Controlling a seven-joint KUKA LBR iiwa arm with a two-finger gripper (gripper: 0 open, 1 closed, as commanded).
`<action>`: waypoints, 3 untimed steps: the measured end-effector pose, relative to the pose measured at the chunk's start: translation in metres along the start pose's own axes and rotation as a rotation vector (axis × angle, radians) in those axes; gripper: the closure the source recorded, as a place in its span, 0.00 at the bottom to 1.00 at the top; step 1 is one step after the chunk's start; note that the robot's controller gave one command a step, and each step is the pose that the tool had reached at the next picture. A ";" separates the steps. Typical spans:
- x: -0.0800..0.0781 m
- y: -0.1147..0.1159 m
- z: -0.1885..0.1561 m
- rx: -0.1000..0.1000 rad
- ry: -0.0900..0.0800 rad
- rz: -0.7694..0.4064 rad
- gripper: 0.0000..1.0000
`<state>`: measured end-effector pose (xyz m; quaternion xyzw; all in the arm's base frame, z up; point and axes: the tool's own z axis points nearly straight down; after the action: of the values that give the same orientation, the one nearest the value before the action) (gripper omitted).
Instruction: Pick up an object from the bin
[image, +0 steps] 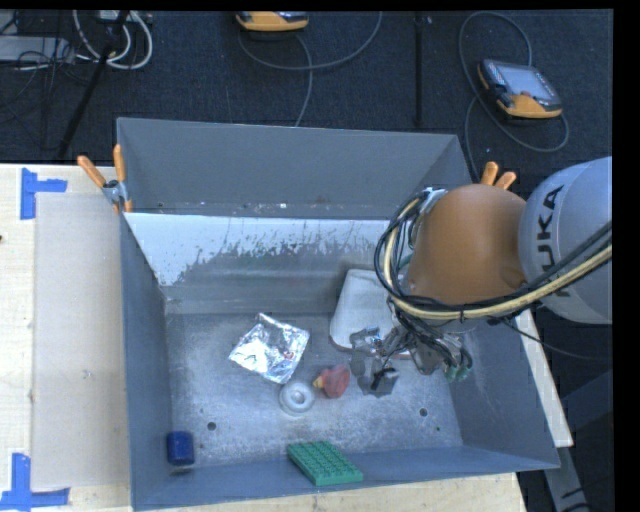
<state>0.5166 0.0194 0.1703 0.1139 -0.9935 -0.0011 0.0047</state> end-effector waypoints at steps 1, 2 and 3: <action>-0.002 -0.001 -0.004 0.002 -0.008 0.001 0.00; -0.019 0.017 0.103 0.001 -0.002 -0.089 0.00; -0.021 0.016 0.099 0.003 -0.008 -0.087 1.00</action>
Offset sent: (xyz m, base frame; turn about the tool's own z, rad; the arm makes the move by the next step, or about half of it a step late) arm 0.0000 0.0000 0.0000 0.0000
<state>0.5322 0.0403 0.0711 0.1570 -0.9876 -0.0004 0.0006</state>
